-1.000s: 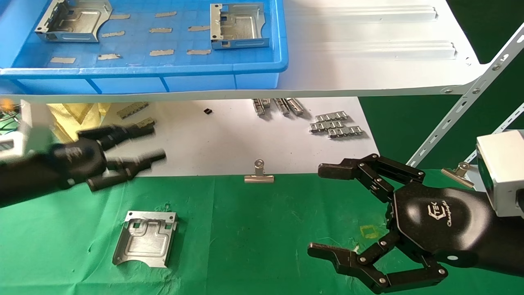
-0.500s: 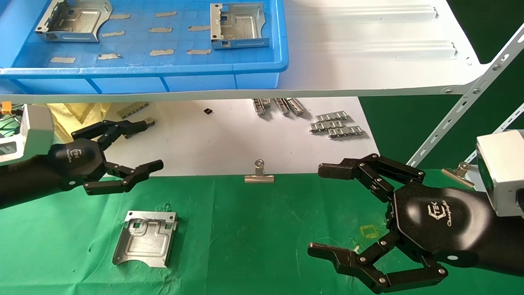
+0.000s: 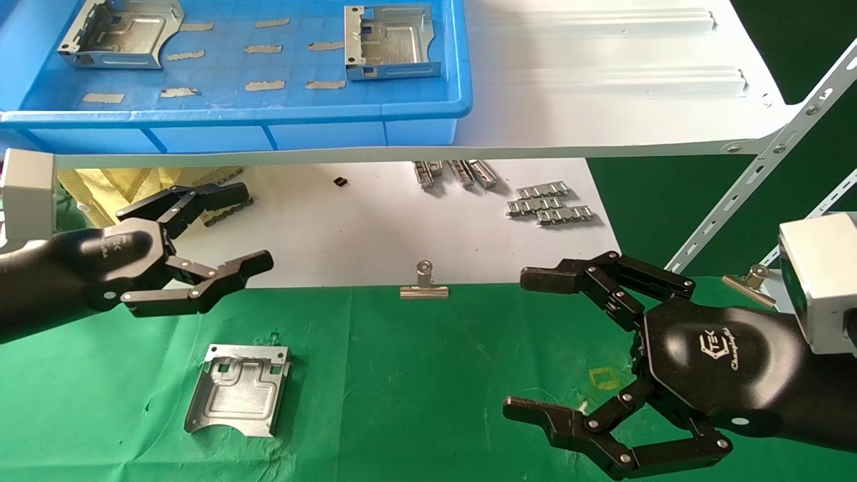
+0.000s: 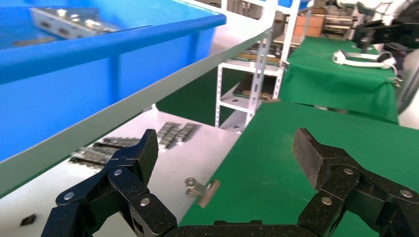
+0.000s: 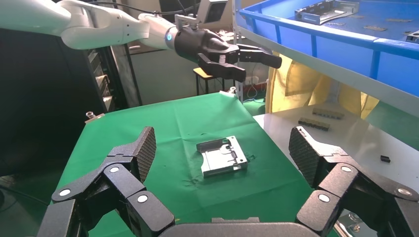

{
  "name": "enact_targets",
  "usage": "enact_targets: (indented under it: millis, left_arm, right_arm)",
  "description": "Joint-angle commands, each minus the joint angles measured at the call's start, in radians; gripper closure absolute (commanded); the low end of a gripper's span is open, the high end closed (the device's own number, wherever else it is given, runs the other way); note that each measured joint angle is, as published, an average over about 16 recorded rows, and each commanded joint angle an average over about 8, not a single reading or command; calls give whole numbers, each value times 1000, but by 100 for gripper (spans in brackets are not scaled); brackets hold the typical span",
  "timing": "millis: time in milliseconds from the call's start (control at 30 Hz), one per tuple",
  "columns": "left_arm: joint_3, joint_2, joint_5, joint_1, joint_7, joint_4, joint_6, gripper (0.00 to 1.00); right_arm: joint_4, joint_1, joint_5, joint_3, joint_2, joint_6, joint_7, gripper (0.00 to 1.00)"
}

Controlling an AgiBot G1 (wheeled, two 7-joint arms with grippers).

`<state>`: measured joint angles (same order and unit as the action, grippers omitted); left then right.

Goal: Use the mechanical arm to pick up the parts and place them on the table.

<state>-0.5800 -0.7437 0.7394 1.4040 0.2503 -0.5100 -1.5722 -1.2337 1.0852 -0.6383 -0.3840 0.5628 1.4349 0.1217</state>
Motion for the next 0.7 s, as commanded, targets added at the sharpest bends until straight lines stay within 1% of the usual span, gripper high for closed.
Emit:
enact_targets:
  millis: [33,700]
  left_arm:
    - [13,6,0,-15,-20,-35,3,0]
    - [148,65,-4,-162,-215,-381,38,0]
  right_arm:
    - [0,0,0,0,0,0,0,0]
    - [0,0,0,0,0,0,0,0]
